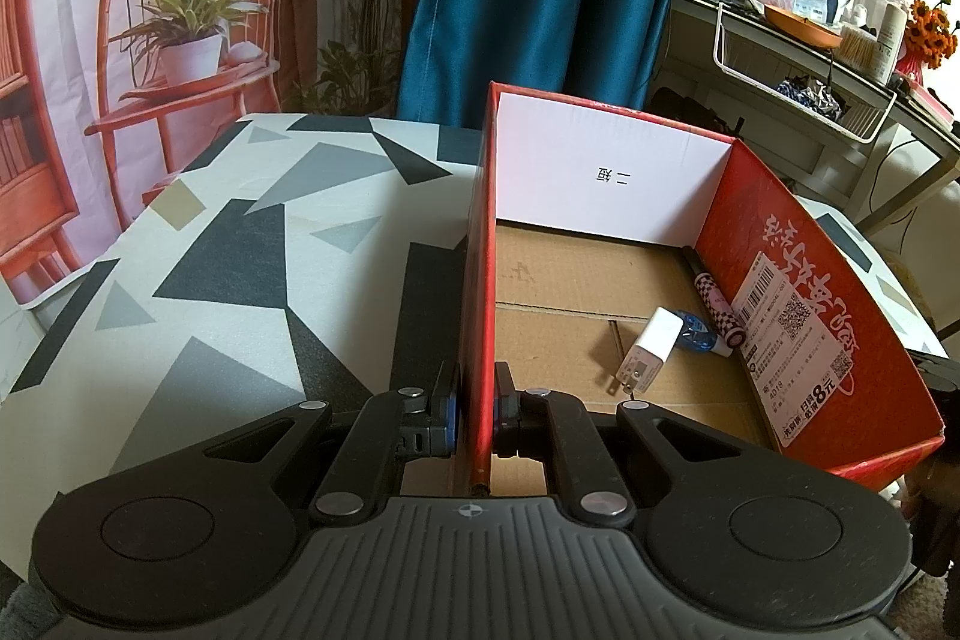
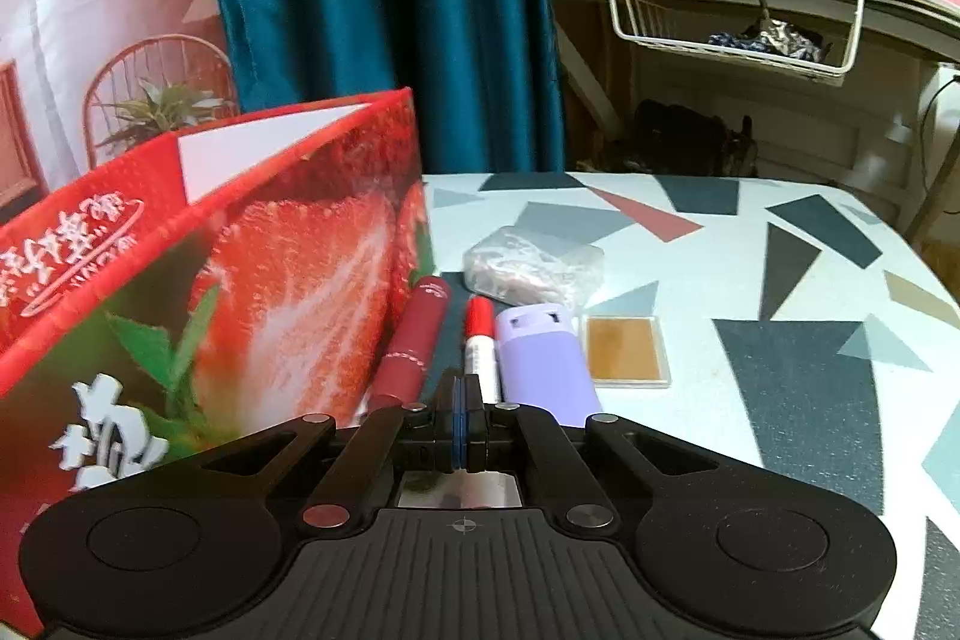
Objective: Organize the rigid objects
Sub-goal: 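Close the right tool on the key and lift the keys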
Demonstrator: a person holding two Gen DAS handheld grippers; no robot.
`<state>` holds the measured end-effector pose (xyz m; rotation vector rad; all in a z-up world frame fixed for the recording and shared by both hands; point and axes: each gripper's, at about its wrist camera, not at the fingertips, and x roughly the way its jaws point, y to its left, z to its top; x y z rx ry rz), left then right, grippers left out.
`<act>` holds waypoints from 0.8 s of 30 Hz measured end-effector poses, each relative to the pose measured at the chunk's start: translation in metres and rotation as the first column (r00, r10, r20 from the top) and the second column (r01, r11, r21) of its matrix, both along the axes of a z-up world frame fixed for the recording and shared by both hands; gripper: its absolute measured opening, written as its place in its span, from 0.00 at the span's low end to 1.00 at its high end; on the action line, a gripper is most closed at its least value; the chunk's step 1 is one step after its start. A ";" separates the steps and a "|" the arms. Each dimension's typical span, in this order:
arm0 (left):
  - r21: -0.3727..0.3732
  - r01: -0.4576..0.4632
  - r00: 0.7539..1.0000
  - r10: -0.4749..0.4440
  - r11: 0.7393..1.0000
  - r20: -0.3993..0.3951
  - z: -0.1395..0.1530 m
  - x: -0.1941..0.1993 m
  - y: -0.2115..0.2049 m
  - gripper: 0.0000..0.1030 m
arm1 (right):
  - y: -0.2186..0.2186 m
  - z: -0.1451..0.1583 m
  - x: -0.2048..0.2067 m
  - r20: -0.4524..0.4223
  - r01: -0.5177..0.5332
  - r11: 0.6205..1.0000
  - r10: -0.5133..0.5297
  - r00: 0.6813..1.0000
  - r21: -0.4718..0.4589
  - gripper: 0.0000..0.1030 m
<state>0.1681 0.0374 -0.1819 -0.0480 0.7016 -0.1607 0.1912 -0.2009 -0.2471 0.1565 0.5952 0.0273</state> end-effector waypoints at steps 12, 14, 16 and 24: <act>0.001 0.000 1.000 0.000 1.000 0.000 0.000 0.000 0.000 0.11 | 0.009 -0.015 0.008 -0.104 -0.087 0.996 0.087 0.991 0.002 0.26; 0.000 0.000 1.000 0.000 1.000 0.000 0.000 0.000 0.000 0.11 | 0.006 -0.017 0.011 -0.111 -0.085 0.996 0.085 0.990 0.005 0.28; 0.001 0.000 1.000 0.000 1.000 0.000 0.000 0.000 0.000 0.11 | 0.005 -0.017 0.014 -0.112 -0.087 0.996 0.087 0.990 0.005 0.30; 0.001 0.000 1.000 0.000 1.000 0.000 0.000 0.000 0.000 0.11 | 0.019 -0.019 0.021 -0.115 -0.105 0.989 0.093 0.989 -0.105 0.29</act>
